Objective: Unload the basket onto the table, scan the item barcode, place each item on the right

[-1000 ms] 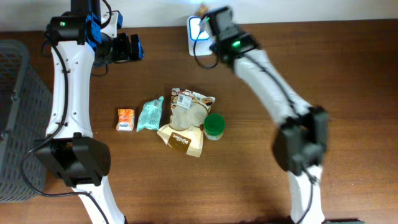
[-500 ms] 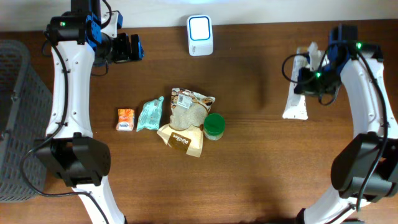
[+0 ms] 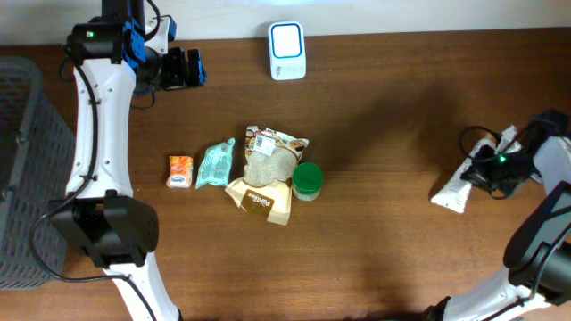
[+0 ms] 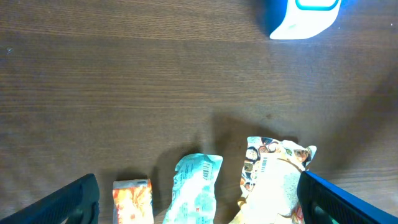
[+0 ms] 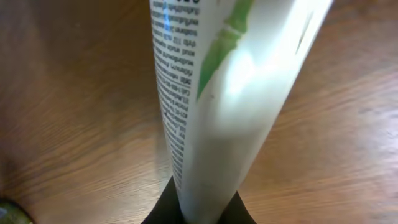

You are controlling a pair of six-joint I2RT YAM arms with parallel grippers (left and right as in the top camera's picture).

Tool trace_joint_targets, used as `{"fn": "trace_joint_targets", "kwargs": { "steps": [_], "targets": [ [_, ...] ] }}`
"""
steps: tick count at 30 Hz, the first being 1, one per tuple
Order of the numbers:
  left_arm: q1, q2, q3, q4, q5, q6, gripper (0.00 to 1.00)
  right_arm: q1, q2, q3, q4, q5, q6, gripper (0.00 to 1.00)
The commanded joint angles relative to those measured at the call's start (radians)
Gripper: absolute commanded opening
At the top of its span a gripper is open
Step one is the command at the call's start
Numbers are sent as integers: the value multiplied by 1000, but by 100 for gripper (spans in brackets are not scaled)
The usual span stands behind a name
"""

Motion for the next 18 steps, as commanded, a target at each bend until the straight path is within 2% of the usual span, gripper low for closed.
{"fn": "trace_joint_targets", "kwargs": {
  "steps": [1, 6, 11, 18],
  "targets": [
    [-1, -26, 12, 0, -6, 8, 99, -8, -19, -17, 11, -23, 12, 4],
    [-1, -26, 12, 0, -6, 8, 99, -8, -18, -29, 10, -16, 18, 4],
    [-1, -26, 12, 0, -6, 8, 99, -8, -18, -28, -17, -15, 29, 37],
    [-1, -26, 12, 0, -6, 8, 99, 15, -50, 73, -135, -10, 29, 40]
  ]
}}
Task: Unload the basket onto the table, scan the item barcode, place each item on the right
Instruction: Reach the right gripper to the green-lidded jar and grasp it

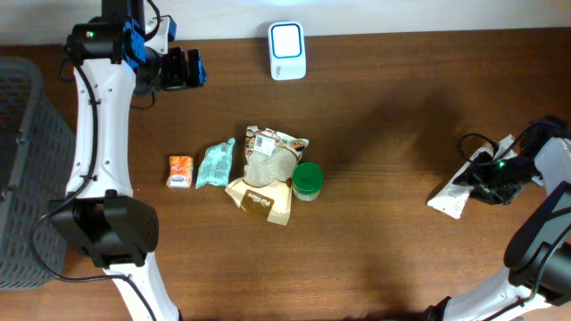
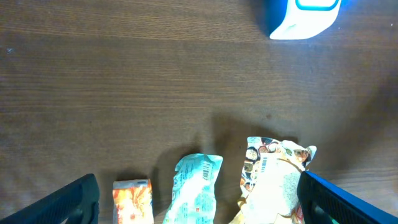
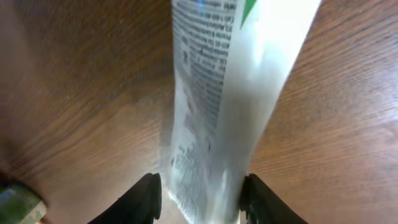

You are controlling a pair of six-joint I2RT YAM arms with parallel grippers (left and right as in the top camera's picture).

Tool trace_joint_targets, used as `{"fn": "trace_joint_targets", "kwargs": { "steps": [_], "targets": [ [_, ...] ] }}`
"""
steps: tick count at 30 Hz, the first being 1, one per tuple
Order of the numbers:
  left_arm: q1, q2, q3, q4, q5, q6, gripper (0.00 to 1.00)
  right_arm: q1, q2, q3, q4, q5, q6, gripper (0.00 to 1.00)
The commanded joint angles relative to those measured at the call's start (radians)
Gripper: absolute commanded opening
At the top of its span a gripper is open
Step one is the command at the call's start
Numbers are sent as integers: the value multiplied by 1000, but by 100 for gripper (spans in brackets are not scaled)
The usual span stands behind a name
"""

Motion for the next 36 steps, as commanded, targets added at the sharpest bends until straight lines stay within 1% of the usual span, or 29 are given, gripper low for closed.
{"fn": "trace_joint_targets", "kwargs": {
  "steps": [1, 2, 4, 7, 8, 10, 12, 13, 14, 15, 19, 20, 22, 24, 30, 34, 35, 36],
  "targets": [
    [-1, -26, 12, 0, -6, 8, 99, 45, -66, 128, -85, 48, 5, 44],
    [-1, -26, 12, 0, -6, 8, 99, 66, -74, 171, -128, 117, 29, 47],
    [-1, -26, 12, 0, -6, 8, 99, 113, -83, 267, -221, 214, 58, 49],
    [-1, -26, 12, 0, -6, 8, 99, 206, -85, 403, -341, 213, 57, 49],
    [-1, -26, 12, 0, -6, 8, 99, 262, -85, 435, -370, 183, 57, 48],
    [-1, -26, 12, 0, -6, 8, 99, 365, -85, 440, -368, 130, 57, 49],
    [-1, -26, 12, 0, -6, 8, 99, 509, -84, 440, -332, 130, 18, 52],
    [-1, -26, 12, 0, -6, 8, 99, 577, -84, 440, -302, 130, 8, 56],
    [-1, -26, 12, 0, -6, 8, 99, 659, -83, 440, -252, 130, 8, 64],
    [-1, -26, 12, 0, -6, 8, 99, 718, -83, 440, -213, 129, 14, 69],
    [-1, -26, 12, 0, -6, 8, 99, 922, -65, 440, -103, 152, 26, 77],
    [-1, -26, 12, 0, -6, 8, 99, 977, -47, 440, -100, 179, 28, 82],
    [-1, -26, 12, 0, -6, 8, 99, 1036, -17, 440, -96, 223, 119, 99],
    [-1, -26, 12, 0, -6, 8, 99, 1074, 15, 439, -84, 224, 241, 98],
    [-1, -26, 12, 0, -6, 8, 99, 1123, 122, 435, -78, 263, 454, 99],
    [-1, -26, 12, 0, -6, 8, 99, 1143, 128, 431, -85, 277, 462, 100],
    [-1, -26, 12, 0, -6, 8, 99, 1143, 128, 420, -85, 279, 462, 98],
    [-1, -26, 12, 0, -6, 8, 99, 1142, 128, 407, -87, 285, 466, 94]
  ]
}}
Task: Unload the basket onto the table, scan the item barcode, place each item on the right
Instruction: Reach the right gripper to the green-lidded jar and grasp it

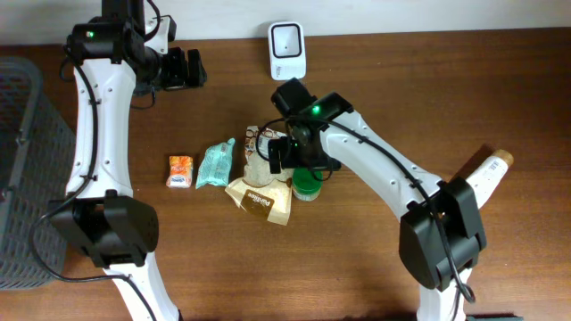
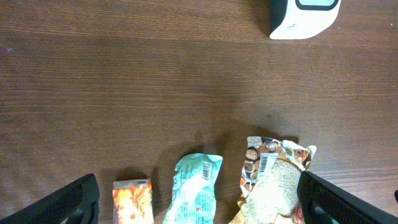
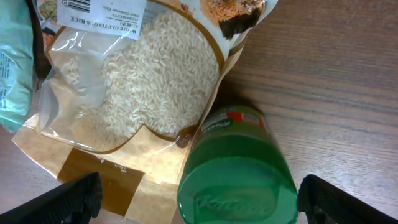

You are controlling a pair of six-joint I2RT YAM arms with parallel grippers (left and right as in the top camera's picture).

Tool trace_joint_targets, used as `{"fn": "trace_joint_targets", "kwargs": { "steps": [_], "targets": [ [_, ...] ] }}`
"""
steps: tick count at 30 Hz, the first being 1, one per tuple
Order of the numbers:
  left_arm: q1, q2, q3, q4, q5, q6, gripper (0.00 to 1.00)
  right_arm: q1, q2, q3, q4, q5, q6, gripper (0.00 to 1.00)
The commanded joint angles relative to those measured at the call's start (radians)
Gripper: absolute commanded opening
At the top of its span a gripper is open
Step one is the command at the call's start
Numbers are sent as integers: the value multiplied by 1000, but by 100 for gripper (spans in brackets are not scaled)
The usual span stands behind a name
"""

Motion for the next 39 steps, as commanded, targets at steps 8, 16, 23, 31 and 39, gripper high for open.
{"fn": "trace_joint_targets", "kwargs": {
  "steps": [8, 16, 23, 31, 39],
  "targets": [
    [-1, -26, 12, 0, -6, 8, 99, 5, 3, -88, -26, 84, 42, 86],
    [-1, -26, 12, 0, -6, 8, 99, 5, 3, -88, -56, 67, 42, 73],
    [-1, -26, 12, 0, -6, 8, 99, 4, 1, -87, -42, 48, -11, 47],
    [-1, -26, 12, 0, -6, 8, 99, 3, -31, 96, -147, 188, -928, 54],
    [-1, -26, 12, 0, -6, 8, 99, -86, -29, 26, -235, 106, -1583, 79]
  ]
}}
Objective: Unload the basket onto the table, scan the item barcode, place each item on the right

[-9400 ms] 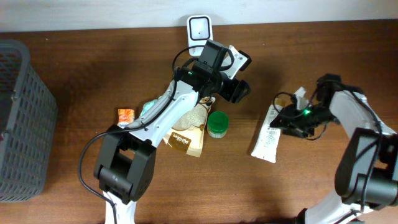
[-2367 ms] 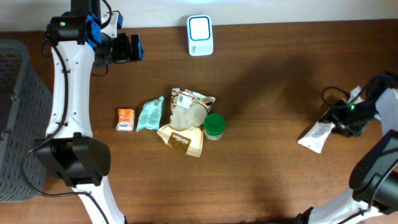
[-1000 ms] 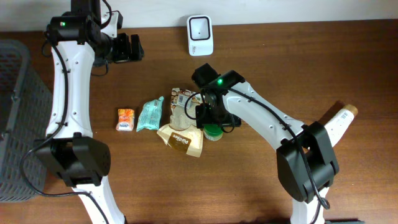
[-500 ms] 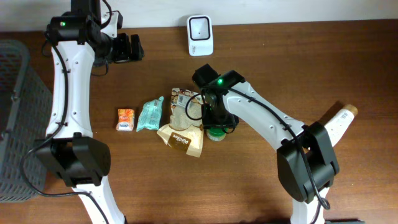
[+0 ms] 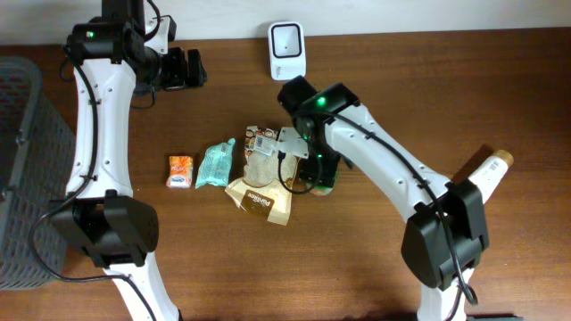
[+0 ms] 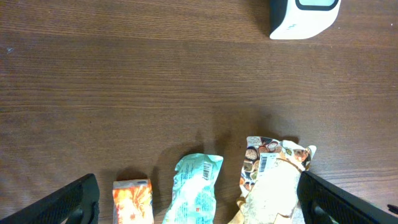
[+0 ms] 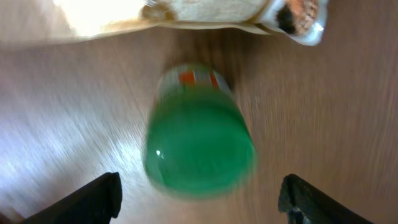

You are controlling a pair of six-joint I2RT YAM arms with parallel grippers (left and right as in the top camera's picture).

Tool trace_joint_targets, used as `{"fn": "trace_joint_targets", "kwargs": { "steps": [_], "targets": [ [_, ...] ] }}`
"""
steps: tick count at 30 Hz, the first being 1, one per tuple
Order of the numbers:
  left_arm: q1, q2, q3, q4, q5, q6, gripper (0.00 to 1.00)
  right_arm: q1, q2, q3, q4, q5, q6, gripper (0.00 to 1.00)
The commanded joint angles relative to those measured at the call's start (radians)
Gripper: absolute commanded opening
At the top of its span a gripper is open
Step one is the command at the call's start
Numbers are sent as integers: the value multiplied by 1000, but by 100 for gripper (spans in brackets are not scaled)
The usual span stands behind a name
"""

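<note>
A jar with a green lid [image 7: 199, 146] stands on the table beside a clear bag of rice [image 5: 264, 159]. My right gripper [image 7: 199, 202] is open just above the jar, one finger [image 7: 93, 198] on each side of it. In the overhead view that gripper [image 5: 306, 175] covers most of the jar. The white barcode scanner [image 5: 287, 38] stands at the table's far edge. Far off at the back left, my left gripper [image 6: 199, 208] hangs open and holds nothing.
An orange packet [image 5: 180, 170], a teal packet [image 5: 215, 164] and a brown paper bag [image 5: 260, 201] lie left of and under the rice bag. A white tube [image 5: 486, 175] lies at the right edge. A grey basket [image 5: 22, 169] stands at the left.
My right gripper, then open above the rice bag and jar, has turned and come down closer over the jar, which now sits between its fingers. The left arm has not moved.
My right gripper was shut on the white tube at the table's right side. Then it was open with the tube lying on the table. Later the tube lay alone at the right and the gripper was over the pile, and now it is at the green jar.
</note>
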Motion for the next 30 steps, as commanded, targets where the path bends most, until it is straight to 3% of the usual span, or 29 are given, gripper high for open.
{"fn": "trace_joint_targets", "kwargs": {
  "steps": [1, 4, 6, 8, 10, 12, 13, 15, 18, 21, 30],
  "targets": [
    [-1, -26, 12, 0, -7, 8, 99, -79, -25, -67, -4, -89, -358, 79],
    [-1, -26, 12, 0, -7, 8, 99, -131, -25, -89, 46, -134, -367, 81],
    [-1, -26, 12, 0, -7, 8, 99, -149, -26, -71, 100, -153, -234, 94],
    [-1, -26, 12, 0, -7, 8, 99, -150, -26, -23, 104, -151, -84, 98],
    [-1, -26, 12, 0, -7, 8, 99, -148, -26, 74, 68, -152, 336, 98],
    [-1, -26, 12, 0, -7, 8, 99, -149, -26, 121, 25, -167, 663, 98],
    [-1, -26, 12, 0, -7, 8, 99, -148, -26, 123, -2, -182, 748, 98],
    [-1, -26, 12, 0, -7, 8, 99, -149, -26, 113, -55, -190, 763, 98],
    [-1, -26, 12, 0, -7, 8, 99, -149, -26, 109, -57, -189, 969, 99],
    [-1, -26, 12, 0, -7, 8, 99, -148, -26, 109, -44, -177, 1062, 98],
    [-1, -26, 12, 0, -7, 8, 99, -149, -26, 104, -81, -136, 1062, 98]
  ]
}}
